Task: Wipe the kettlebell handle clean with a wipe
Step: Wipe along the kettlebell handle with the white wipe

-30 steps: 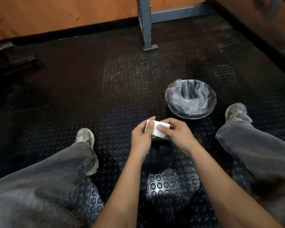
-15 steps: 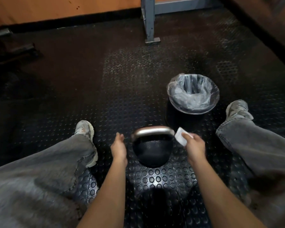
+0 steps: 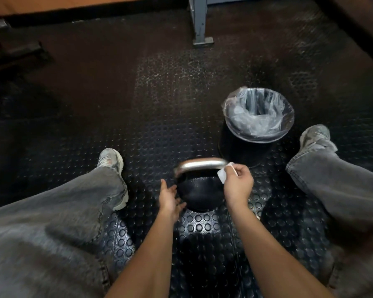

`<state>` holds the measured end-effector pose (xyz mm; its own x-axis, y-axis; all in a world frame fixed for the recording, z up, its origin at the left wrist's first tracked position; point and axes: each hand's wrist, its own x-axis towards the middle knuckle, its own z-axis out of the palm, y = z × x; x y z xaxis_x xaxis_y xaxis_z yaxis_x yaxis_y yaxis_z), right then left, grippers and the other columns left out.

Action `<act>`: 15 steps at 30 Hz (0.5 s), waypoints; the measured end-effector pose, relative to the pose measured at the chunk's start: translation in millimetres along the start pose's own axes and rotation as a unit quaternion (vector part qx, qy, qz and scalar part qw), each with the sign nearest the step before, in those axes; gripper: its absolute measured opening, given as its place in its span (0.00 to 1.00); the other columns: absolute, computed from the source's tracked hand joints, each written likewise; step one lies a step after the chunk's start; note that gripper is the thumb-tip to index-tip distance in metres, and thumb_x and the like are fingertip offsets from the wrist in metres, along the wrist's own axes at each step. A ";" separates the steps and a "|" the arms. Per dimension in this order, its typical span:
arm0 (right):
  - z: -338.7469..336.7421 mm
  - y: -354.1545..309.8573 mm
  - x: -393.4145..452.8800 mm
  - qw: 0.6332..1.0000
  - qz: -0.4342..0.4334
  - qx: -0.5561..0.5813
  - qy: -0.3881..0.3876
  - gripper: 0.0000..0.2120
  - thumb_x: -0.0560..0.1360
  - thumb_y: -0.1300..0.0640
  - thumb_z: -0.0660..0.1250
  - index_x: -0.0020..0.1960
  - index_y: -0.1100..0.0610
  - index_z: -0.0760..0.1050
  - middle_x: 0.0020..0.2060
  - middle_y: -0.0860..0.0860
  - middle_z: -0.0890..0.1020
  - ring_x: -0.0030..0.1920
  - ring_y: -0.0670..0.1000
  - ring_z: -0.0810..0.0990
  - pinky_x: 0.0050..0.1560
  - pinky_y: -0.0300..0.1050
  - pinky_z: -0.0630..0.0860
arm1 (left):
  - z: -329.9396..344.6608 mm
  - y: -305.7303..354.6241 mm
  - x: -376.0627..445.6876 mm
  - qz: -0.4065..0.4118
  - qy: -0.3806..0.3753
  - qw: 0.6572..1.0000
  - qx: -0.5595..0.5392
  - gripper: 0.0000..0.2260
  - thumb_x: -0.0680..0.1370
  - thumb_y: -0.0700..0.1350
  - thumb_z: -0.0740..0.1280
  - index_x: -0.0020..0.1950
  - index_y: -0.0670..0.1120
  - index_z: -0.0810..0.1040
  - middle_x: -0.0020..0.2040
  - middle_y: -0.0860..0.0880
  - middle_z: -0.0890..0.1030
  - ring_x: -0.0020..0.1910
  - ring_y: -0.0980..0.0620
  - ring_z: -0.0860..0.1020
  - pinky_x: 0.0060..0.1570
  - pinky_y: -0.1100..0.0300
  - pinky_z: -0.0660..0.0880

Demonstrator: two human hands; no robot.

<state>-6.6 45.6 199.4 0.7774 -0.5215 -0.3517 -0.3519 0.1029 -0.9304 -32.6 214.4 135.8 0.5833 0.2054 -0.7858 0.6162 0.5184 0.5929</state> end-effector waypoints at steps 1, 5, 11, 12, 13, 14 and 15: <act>0.6 -0.6 -5.2 0.999 -0.044 -0.027 -0.019 0.06 0.74 0.61 0.70 0.42 0.51 0.78 0.37 0.47 0.82 0.38 0.44 0.79 0.39 0.34 0.74 | 0.7 -0.5 1.2 0.002 -0.001 1.000 0.006 0.33 0.82 0.66 0.48 0.74 0.42 0.69 0.66 0.42 0.77 0.62 0.41 0.75 0.65 0.43 0.70; 1.5 15.2 -5.9 0.988 -0.072 -0.125 -0.046 0.05 0.72 0.58 0.72 0.39 0.50 0.78 0.35 0.45 0.83 0.38 0.44 0.80 0.40 0.37 0.75 | -1.5 0.3 7.2 0.013 -0.010 1.000 0.017 0.35 0.81 0.68 0.47 0.75 0.44 0.69 0.70 0.42 0.76 0.69 0.41 0.73 0.71 0.40 0.67; 1.8 27.6 24.5 0.992 0.111 -0.032 0.043 0.06 0.74 0.61 0.72 0.41 0.54 0.77 0.42 0.53 0.84 0.48 0.57 0.84 0.51 0.51 0.80 | -4.3 4.8 11.3 0.007 -0.041 0.999 -0.005 0.39 0.80 0.69 0.45 0.79 0.40 0.61 0.76 0.41 0.67 0.76 0.42 0.64 0.75 0.38 0.59; 2.1 21.4 23.7 0.995 0.083 -0.041 0.049 0.05 0.74 0.60 0.72 0.42 0.54 0.77 0.41 0.53 0.84 0.47 0.56 0.84 0.51 0.51 0.80 | -5.1 4.1 12.9 0.008 -0.039 0.999 -0.005 0.39 0.80 0.69 0.45 0.79 0.40 0.61 0.76 0.41 0.68 0.76 0.41 0.65 0.74 0.38 0.59; 1.6 13.8 19.4 0.997 0.042 -0.051 0.050 0.05 0.74 0.60 0.71 0.41 0.54 0.77 0.40 0.52 0.83 0.44 0.54 0.83 0.49 0.50 0.80 | -5.0 3.6 13.8 0.008 -0.038 0.999 -0.004 0.40 0.80 0.69 0.45 0.78 0.40 0.62 0.75 0.41 0.69 0.75 0.41 0.66 0.74 0.37 0.60; 1.2 7.6 13.3 0.997 -0.007 -0.059 0.039 0.04 0.74 0.61 0.70 0.41 0.54 0.77 0.38 0.51 0.83 0.41 0.51 0.81 0.46 0.46 0.79 | -5.1 2.6 15.1 0.010 -0.035 0.999 -0.003 0.40 0.79 0.70 0.46 0.78 0.41 0.62 0.75 0.41 0.70 0.75 0.41 0.67 0.74 0.37 0.61; 1.2 2.6 5.7 0.996 -0.059 -0.070 0.012 0.05 0.73 0.62 0.69 0.41 0.54 0.77 0.36 0.49 0.82 0.38 0.48 0.79 0.42 0.41 0.77 | -4.8 1.8 16.2 0.010 -0.034 0.999 -0.003 0.40 0.79 0.70 0.46 0.78 0.41 0.63 0.74 0.41 0.71 0.74 0.42 0.68 0.73 0.37 0.61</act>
<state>-2.4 43.8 194.9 0.8051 -0.5440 -0.2365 -0.3293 -0.0784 -0.9409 -24.6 222.6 123.3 0.6308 0.1591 -0.7595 0.6004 0.5201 0.6075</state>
